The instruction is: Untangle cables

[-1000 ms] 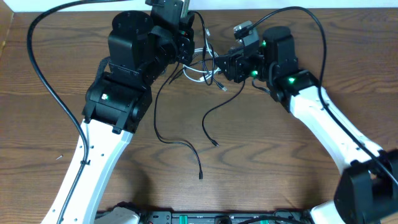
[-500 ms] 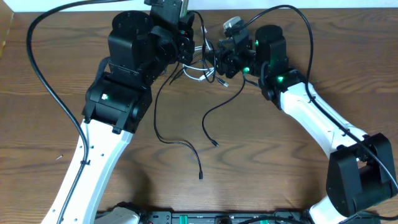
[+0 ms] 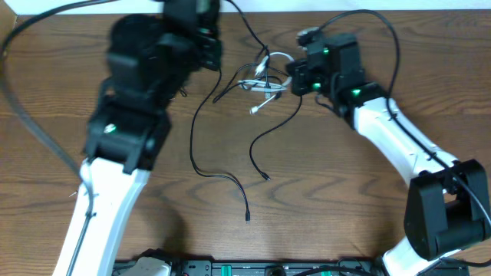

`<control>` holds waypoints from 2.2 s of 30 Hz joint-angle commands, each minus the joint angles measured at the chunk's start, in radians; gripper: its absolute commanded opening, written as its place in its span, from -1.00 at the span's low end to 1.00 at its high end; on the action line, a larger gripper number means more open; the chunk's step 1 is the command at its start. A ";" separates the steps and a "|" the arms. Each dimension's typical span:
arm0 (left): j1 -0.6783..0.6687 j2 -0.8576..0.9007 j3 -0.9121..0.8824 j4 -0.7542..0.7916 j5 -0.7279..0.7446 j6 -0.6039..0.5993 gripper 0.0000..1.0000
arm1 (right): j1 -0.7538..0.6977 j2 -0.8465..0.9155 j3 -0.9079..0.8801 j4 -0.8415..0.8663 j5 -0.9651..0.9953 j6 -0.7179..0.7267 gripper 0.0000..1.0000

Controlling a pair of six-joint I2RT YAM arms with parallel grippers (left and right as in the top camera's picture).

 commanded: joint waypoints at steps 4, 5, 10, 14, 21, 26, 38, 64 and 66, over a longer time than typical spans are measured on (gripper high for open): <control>0.139 -0.112 0.012 0.029 0.001 -0.017 -0.85 | -0.109 0.034 0.010 -0.137 0.036 0.028 -0.98; 0.156 -0.116 0.012 0.033 0.001 -0.017 -0.85 | -0.121 0.036 0.009 -0.161 0.037 0.028 -0.98; 0.239 -0.129 0.012 0.079 0.001 -0.017 -0.85 | -0.167 0.063 0.005 -0.282 0.072 0.025 -0.98; 0.291 -0.127 0.012 0.094 0.000 -0.017 -0.85 | -0.199 0.087 0.002 -0.387 0.128 0.025 -0.98; 0.313 -0.091 0.012 -0.024 0.007 -0.081 -0.85 | -0.219 0.083 0.001 -0.395 -0.113 -0.150 -0.98; 0.275 -0.018 0.012 -0.162 0.109 -0.083 -0.85 | -0.216 0.070 0.002 -0.372 -0.199 -0.148 -0.98; 0.118 0.203 0.012 -0.358 0.171 -0.083 -0.85 | -0.216 0.068 0.002 -0.372 -0.215 -0.160 -0.98; 0.015 0.534 0.010 -0.295 0.463 -0.080 0.81 | -0.229 0.045 0.004 -0.383 -0.315 -0.200 -0.98; -0.005 0.575 0.010 -0.265 0.482 -0.085 0.81 | -0.230 0.045 0.004 -0.391 -0.309 -0.201 -0.98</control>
